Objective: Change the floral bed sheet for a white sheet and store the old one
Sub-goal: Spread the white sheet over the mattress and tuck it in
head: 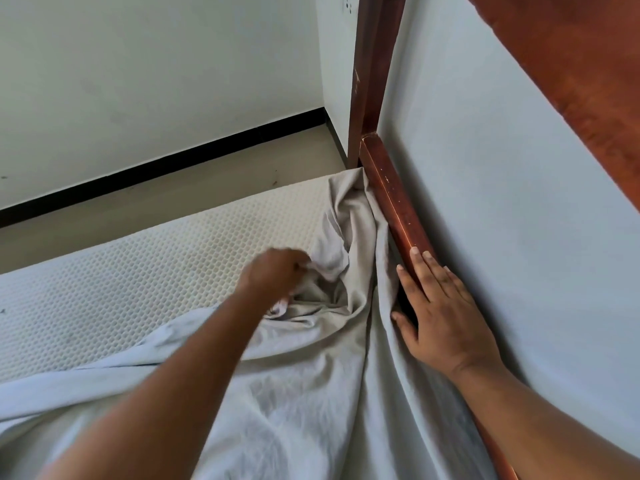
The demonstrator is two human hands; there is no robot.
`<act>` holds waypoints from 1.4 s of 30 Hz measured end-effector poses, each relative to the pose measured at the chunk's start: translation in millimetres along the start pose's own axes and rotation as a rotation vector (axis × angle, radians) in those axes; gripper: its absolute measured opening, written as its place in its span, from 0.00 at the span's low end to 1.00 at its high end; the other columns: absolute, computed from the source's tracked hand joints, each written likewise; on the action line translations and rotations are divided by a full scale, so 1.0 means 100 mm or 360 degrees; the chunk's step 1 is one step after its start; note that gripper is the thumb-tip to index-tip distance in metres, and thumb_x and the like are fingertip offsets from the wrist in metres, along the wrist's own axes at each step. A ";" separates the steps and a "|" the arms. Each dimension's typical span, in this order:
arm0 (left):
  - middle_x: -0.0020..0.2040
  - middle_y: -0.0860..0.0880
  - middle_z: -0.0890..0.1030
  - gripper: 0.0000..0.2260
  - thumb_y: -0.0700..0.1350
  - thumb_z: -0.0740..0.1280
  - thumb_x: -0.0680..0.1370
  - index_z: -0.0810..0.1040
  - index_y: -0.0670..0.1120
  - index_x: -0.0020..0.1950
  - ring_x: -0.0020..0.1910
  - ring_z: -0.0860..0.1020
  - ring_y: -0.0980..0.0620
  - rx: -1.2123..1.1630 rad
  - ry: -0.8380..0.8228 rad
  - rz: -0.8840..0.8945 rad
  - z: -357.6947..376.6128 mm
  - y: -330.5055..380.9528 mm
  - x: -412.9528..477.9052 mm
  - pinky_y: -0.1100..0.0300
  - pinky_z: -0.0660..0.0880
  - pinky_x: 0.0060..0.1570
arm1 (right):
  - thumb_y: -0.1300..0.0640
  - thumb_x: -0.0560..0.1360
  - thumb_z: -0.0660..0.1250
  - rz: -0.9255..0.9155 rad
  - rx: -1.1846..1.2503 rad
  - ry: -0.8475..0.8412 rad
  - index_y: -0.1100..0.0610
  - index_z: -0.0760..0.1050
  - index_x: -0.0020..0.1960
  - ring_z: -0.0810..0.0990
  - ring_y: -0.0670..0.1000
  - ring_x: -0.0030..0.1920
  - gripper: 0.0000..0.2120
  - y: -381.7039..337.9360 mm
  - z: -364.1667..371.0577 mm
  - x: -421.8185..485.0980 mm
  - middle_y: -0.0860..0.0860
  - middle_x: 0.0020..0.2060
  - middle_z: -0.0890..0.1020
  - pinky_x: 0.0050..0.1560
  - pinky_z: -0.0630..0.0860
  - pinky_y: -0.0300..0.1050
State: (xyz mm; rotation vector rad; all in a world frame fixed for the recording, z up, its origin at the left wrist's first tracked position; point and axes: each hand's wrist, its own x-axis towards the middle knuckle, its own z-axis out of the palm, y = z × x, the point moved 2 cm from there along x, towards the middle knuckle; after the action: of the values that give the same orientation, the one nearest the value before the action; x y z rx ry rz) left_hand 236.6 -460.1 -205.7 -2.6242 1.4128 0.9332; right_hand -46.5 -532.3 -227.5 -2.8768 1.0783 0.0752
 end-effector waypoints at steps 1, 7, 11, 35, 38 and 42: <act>0.53 0.45 0.85 0.13 0.49 0.65 0.79 0.81 0.58 0.61 0.50 0.83 0.41 -0.0024 0.0183 -0.0025 -0.19 -0.02 0.09 0.50 0.79 0.54 | 0.41 0.79 0.58 0.0000 0.0005 -0.0004 0.57 0.62 0.80 0.54 0.57 0.81 0.34 -0.01 0.00 0.00 0.58 0.82 0.56 0.78 0.59 0.58; 0.55 0.37 0.82 0.13 0.43 0.59 0.81 0.79 0.43 0.61 0.55 0.78 0.37 -0.0103 0.1223 0.0170 -1.90 0.40 0.71 0.50 0.70 0.52 | 0.42 0.79 0.59 -0.0003 0.0019 -0.0003 0.57 0.63 0.80 0.54 0.57 0.82 0.34 -0.01 -0.01 0.00 0.58 0.82 0.56 0.78 0.59 0.57; 0.59 0.42 0.77 0.13 0.47 0.55 0.82 0.75 0.46 0.63 0.57 0.74 0.46 -0.0218 0.1414 0.0188 -2.64 0.81 1.03 0.56 0.67 0.58 | 0.42 0.79 0.59 -0.0013 0.0049 0.0037 0.58 0.65 0.79 0.57 0.58 0.81 0.33 0.00 -0.02 0.00 0.58 0.81 0.57 0.78 0.60 0.58; 0.50 0.47 0.78 0.05 0.43 0.64 0.81 0.78 0.44 0.48 0.51 0.78 0.45 -0.0813 0.0566 -0.0164 0.53 0.74 0.25 0.61 0.66 0.45 | 0.41 0.78 0.60 0.0008 0.0034 0.0101 0.57 0.67 0.78 0.59 0.58 0.80 0.33 -0.01 0.00 0.01 0.58 0.81 0.60 0.76 0.63 0.58; 0.46 0.48 0.76 0.06 0.43 0.67 0.80 0.74 0.45 0.44 0.50 0.77 0.45 -0.0900 0.0500 0.0037 0.59 0.78 0.14 0.65 0.63 0.42 | 0.41 0.79 0.60 0.0019 0.0029 0.0092 0.57 0.67 0.78 0.59 0.57 0.80 0.32 -0.01 0.00 0.01 0.58 0.81 0.60 0.76 0.63 0.58; 0.63 0.44 0.76 0.15 0.44 0.71 0.78 0.75 0.41 0.62 0.63 0.75 0.44 -0.0805 0.0381 0.0144 1.04 0.61 -0.22 0.57 0.71 0.63 | 0.41 0.79 0.60 0.0018 0.0042 0.0104 0.58 0.66 0.78 0.59 0.57 0.80 0.33 -0.03 -0.02 0.07 0.58 0.81 0.59 0.76 0.63 0.58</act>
State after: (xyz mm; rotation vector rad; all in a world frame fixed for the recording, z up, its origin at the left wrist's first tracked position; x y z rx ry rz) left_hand 129.5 -449.7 -264.6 -3.1506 1.5224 1.1498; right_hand -39.2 -535.1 -225.9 -2.8689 1.0982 -0.0325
